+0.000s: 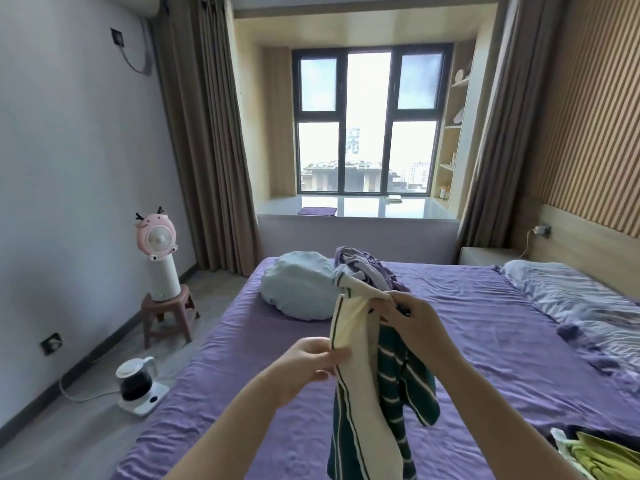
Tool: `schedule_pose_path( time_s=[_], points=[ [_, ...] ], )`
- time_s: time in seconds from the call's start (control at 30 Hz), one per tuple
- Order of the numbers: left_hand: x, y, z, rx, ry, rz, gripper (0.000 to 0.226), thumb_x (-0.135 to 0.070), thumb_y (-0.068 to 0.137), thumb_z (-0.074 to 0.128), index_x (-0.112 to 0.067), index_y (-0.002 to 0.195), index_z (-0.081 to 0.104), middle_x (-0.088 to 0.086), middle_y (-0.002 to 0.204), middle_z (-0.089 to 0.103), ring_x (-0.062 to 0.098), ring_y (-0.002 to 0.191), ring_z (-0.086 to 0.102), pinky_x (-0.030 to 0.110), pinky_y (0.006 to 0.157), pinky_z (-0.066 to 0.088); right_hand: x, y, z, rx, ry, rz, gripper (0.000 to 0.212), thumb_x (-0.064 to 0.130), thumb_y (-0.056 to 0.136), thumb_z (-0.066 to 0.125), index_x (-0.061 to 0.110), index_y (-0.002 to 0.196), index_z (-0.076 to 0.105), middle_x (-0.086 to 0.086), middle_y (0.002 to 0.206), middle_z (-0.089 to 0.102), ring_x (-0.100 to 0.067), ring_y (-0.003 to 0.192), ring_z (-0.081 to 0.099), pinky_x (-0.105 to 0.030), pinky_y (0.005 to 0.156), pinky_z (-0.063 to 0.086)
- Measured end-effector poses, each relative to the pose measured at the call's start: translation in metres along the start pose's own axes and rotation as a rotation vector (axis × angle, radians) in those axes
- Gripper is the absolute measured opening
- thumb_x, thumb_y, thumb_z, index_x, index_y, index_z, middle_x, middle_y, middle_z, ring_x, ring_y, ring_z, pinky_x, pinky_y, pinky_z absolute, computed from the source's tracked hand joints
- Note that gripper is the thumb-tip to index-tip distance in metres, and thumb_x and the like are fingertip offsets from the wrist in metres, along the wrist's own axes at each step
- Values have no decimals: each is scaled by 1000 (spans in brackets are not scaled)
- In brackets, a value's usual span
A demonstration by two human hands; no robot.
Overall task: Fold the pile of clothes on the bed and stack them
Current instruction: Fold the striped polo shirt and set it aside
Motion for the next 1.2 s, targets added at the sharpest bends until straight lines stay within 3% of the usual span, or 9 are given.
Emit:
schedule_pose_path(
  time_s=[0.13,0.23,0.37,0.5,0.6,0.7,0.87,1.07,1.2],
  points=[
    [-17,2,-7,-150,-292,122,24,-31,80,64,-9,90,62,3,75,60,14,64,57,27,62,49,-7,-6,-12,61,64,137,19,31,92,60,25,78,72,0,66,63,-12,59,56,-23,58,41],
    [-41,9,-5,-220,-194,177,20,-24,90,59,-5,95,60,8,75,53,18,64,48,30,59,42,-19,-18,-17,115,83,225,17,21,93,58,23,82,70,3,70,67,-11,65,63,-18,60,47],
    [-57,20,12,-243,-36,207,15,-20,94,59,-7,87,64,12,78,55,20,67,48,30,61,41,-27,-29,-20,98,298,307,8,5,92,55,0,95,62,-12,83,63,-25,79,58,-39,80,48],
    [-66,30,29,-202,23,225,13,-17,94,59,-6,88,64,14,81,56,21,71,48,27,62,41,-21,-39,-18,261,379,297,43,11,89,63,17,128,46,-5,117,65,-18,109,61,-33,97,46],
    [-72,32,33,-174,135,233,16,-20,94,59,-11,82,65,9,79,60,17,71,52,26,66,45,-25,-46,-12,499,168,151,86,12,82,72,31,146,18,20,138,41,7,131,36,-5,96,33],
    [-80,27,26,-195,97,216,19,-21,94,59,-15,77,65,0,70,63,12,62,55,23,60,48,-34,-53,5,647,35,98,96,20,79,77,43,144,10,27,133,44,20,123,35,-3,94,34],
    [-93,8,-6,-274,-53,209,19,-20,94,58,-13,77,63,-2,65,62,12,59,55,24,56,49,-59,-58,39,454,-196,33,67,13,83,73,28,139,39,5,101,64,-10,98,59,-19,89,42],
    [-99,-19,-35,-154,-58,173,27,-30,78,66,-9,95,64,3,81,64,13,68,60,22,61,54,-49,-40,74,495,51,79,61,7,90,61,20,143,34,4,141,44,-6,124,44,-8,95,37],
    [-101,-31,-46,-189,3,158,25,-33,80,64,-12,93,66,-1,78,64,9,67,60,21,61,53,-46,-36,95,472,-48,95,35,-1,90,54,8,124,56,7,102,61,-2,85,52,-3,70,41]
  ],
)
Point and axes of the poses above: each hand's wrist, its own y-axis towards the middle knuckle, its own z-axis out of the palm, x = y × z, the point moved 1 cm from there along y, towards the middle knuckle
